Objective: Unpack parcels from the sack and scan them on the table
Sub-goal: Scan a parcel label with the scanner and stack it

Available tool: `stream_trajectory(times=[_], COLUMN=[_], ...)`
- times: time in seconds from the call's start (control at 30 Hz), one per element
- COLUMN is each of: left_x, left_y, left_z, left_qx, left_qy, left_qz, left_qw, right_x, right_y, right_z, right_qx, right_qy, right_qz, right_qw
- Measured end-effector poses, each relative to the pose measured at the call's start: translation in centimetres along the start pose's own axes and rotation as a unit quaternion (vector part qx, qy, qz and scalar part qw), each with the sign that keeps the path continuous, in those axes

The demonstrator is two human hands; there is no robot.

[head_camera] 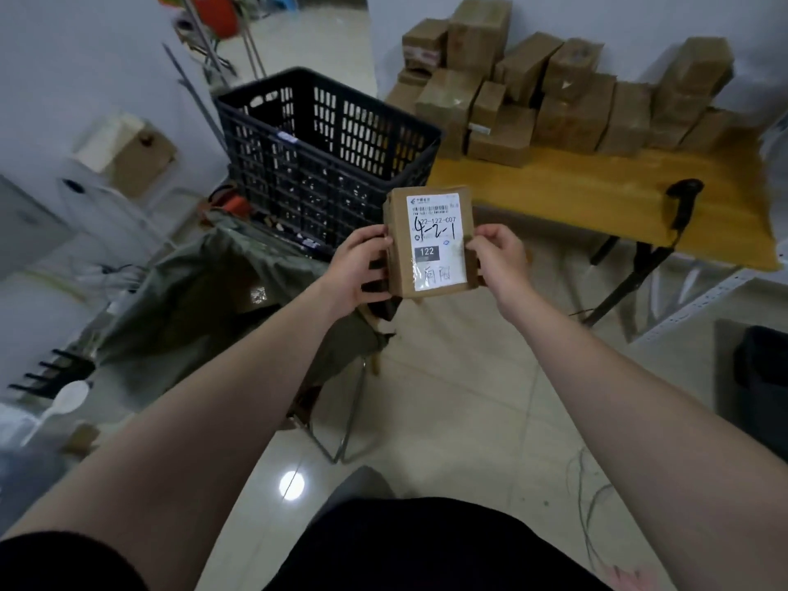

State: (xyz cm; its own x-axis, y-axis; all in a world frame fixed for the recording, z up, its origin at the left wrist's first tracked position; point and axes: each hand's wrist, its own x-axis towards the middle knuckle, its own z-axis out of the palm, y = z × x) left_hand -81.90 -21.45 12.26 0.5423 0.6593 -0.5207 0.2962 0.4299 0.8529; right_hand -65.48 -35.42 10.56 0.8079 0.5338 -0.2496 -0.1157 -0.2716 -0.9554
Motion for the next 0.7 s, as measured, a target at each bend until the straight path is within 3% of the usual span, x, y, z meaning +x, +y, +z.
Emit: stream_trajectory(times=[0.23,0.4,0.53,0.7], left_x=[-1.9,-0.8,1.9,7.9], left_y=[-1.1,-2.5,-4.6,-8.2], left_z=[-12.1,-22.5,-32.2,-41.3], left_qx=[0.000,-0.008,0.010,0.074], left_qy=[0.084,0.150,0.128,0.074], left_qz=[0.027,-0.006,-0.071,-0.174], left_qw=[0.996,0.989,0.989,0.979], right_x=[-2.9,-4.2,-4.6,-5.0], right_y=[-1.1,-0.8,1.7,6.3], right_z=[11.2,21.9,32.8,43.3], right_qx=[-0.034,-0.056,-0.086,-0.098], right_qy=[-0.087,-0.156,-0.173,-0.162], right_qz=[-0.004,0.025,0.080,0.226], right_qw=[0.996,0.986,0.978,0.955])
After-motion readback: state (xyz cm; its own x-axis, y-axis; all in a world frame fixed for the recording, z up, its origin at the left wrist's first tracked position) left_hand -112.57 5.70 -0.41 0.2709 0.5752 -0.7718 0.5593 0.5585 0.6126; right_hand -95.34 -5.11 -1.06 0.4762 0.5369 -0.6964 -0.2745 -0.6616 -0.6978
